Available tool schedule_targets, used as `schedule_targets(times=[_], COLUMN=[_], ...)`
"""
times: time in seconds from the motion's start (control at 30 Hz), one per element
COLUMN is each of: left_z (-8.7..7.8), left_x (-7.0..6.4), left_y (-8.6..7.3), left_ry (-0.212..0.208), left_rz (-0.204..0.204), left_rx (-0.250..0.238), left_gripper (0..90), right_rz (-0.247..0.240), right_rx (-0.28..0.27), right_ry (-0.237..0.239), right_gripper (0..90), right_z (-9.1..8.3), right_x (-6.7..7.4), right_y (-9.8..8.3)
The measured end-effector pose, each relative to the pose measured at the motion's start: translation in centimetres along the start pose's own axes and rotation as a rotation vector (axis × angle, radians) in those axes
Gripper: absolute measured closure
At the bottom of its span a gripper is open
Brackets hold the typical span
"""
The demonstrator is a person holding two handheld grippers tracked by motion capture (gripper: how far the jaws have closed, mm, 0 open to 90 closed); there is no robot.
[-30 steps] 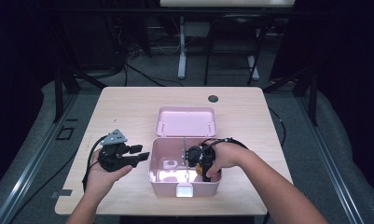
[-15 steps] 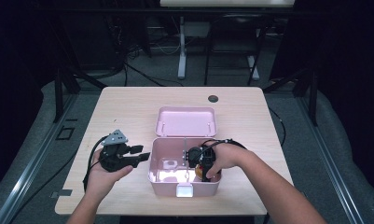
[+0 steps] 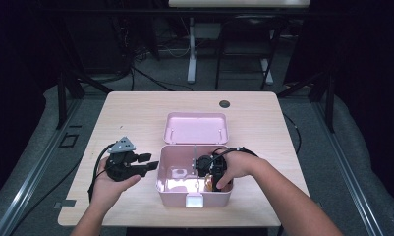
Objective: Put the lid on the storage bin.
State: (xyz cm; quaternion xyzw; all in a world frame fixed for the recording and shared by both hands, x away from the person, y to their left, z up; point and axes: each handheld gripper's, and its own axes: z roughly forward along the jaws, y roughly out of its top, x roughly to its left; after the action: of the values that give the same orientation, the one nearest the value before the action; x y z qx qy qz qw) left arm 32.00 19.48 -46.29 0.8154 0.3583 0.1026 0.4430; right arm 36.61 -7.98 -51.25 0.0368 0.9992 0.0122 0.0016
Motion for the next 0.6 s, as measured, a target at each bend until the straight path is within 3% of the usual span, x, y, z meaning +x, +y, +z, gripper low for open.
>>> schedule_targets(times=[0.23,0.4,0.6], left_z=[0.0,0.0,-0.1], left_x=[0.0,-0.1,-0.1], left_y=[0.0,-0.1,-0.1], left_ry=[0.005,0.006,0.001], left_rz=[-0.003,-0.005,-0.008], left_rx=[0.005,0.002,0.0], left_gripper=[54.3,53.9,54.3], right_rz=[0.007,0.013,0.071], right_rx=[-0.041,-0.055,-0.09], right_ry=[0.0,-0.04,-0.077], right_gripper=[14.9,17.4,15.0], right_z=[-1.4,-3.5,-6.0], right_x=[0.4,0.6,0.7], right_y=[-0.3,-0.5,-1.3])
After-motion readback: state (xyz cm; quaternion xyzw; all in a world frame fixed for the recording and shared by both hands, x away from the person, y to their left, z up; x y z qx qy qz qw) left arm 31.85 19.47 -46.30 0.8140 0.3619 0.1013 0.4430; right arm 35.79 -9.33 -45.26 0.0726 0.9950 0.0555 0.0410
